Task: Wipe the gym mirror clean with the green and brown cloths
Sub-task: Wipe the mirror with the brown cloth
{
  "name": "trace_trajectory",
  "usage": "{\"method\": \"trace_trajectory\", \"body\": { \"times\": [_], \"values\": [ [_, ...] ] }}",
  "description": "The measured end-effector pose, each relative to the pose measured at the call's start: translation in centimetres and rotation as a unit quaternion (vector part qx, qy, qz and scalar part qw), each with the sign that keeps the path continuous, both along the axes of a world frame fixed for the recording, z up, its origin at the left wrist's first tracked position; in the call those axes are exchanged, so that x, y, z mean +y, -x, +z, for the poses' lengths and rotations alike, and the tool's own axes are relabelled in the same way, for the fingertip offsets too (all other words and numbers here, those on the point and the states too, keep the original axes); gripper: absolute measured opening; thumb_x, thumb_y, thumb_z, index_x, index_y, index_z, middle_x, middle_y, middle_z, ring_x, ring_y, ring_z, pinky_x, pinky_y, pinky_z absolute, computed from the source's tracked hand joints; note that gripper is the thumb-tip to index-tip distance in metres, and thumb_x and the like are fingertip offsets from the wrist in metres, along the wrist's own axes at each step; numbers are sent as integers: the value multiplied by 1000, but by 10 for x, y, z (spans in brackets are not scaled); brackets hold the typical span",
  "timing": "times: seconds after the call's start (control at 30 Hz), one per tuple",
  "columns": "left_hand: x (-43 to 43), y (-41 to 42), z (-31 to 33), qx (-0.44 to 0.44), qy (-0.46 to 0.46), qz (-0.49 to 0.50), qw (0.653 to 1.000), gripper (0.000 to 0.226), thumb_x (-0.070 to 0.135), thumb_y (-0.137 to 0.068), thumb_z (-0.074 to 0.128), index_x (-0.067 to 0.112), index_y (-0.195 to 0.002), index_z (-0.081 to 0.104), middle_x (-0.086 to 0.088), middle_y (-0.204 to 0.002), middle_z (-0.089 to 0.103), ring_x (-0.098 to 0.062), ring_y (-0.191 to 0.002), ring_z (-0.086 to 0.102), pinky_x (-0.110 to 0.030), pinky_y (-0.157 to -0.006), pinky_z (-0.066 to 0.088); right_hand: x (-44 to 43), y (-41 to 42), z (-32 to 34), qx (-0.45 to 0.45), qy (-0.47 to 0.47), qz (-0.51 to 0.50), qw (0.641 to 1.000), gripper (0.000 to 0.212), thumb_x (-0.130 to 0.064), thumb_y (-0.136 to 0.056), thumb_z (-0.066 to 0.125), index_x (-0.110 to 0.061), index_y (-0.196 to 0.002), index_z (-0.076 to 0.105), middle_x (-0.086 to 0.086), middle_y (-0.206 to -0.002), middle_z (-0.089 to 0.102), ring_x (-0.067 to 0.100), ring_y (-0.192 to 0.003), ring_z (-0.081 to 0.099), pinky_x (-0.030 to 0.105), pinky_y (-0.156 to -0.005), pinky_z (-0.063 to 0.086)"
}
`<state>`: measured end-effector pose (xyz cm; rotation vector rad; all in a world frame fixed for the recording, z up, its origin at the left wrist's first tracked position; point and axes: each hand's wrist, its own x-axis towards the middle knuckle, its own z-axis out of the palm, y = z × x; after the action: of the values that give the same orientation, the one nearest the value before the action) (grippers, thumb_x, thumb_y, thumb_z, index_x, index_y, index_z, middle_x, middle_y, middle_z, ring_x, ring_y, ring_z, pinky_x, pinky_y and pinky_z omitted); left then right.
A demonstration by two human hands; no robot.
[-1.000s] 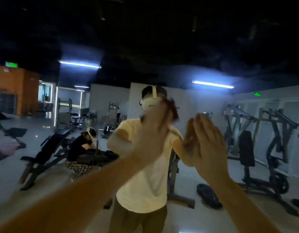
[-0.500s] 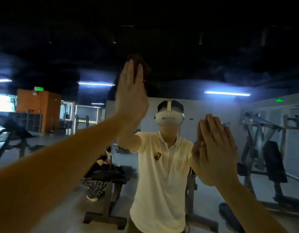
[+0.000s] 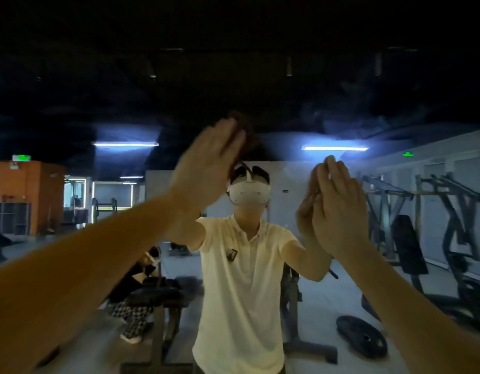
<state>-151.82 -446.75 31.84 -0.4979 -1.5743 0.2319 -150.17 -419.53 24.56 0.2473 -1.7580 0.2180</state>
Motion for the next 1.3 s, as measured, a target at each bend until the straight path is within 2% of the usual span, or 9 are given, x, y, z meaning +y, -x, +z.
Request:
{"method": "trace_trajectory", "body": {
  "times": [0.17,0.33,0.5,0.63,0.73,0.8,0.97,1.13,1.3],
  "values": [
    [74,2,14,7,-152,-79,985,69,17,-98,51,8,-161,26,-19,-169,17,-36,-157,14,-49,-129,16,16,2,0,26,-12,39,999,59,-27,-102,25,0,-150,47,16,-157,46,33,-146,42,48,-120,29],
    [138,13,-66,-27,81,-88,992,77,18,-94,58,12,-161,21,-16,-170,15,-34,-158,12,-51,-128,19,34,-8,10,30,160,213,963,41,-20,-110,35,-12,-147,50,8,-134,61,14,-116,55,27,-101,45],
    [85,3,-75,-79,294,-7,952,79,15,-91,62,18,-162,28,-13,-170,19,-30,-156,19,-45,-129,14,19,-6,-2,1,87,143,986,42,-23,-108,34,-11,-146,49,15,-147,53,27,-137,48,49,-114,43],
    [55,4,11,-17,39,46,998,79,24,-96,61,17,-163,21,-15,-169,17,-33,-154,23,-44,-125,15,18,-2,-14,-1,-16,24,1000,61,-30,-102,26,2,-149,46,23,-161,36,37,-151,27,51,-120,24],
    [80,-2,20,-32,-138,3,990,79,24,-98,54,13,-164,12,-18,-171,8,-34,-159,7,-48,-130,9,17,-4,-14,-9,-10,14,1000,66,-35,-102,21,2,-153,42,21,-164,30,31,-152,18,53,-122,23],
    [106,3,-9,-45,-97,-16,994,75,23,-100,49,11,-164,12,-19,-171,7,-36,-159,4,-50,-130,10,13,-3,-13,-9,8,32,999,68,-37,-100,21,1,-152,44,20,-164,32,32,-153,19,53,-122,26],
    [81,3,-44,-75,188,14,979,75,21,-100,39,15,-163,-1,-17,-172,-3,-32,-160,-4,-51,-129,14,-15,-7,-9,30,96,39,994,59,-30,-99,26,-1,-141,56,21,-151,50,42,-138,47,53,-112,38],
    [-29,-3,-10,-51,22,40,998,72,34,-104,50,12,-164,15,-19,-171,12,-34,-158,12,-48,-129,14,-82,-16,-9,38,54,25,998,59,-28,-96,28,-3,-142,54,22,-151,47,41,-137,46,56,-111,38],
    [-183,-16,-33,-79,-104,103,986,70,48,-108,25,4,-162,19,-23,-169,15,-39,-153,24,-55,-127,21,-121,0,-14,35,-6,1,999,62,-35,-99,27,-1,-144,52,22,-153,46,41,-141,44,57,-113,35]
  ]
}}
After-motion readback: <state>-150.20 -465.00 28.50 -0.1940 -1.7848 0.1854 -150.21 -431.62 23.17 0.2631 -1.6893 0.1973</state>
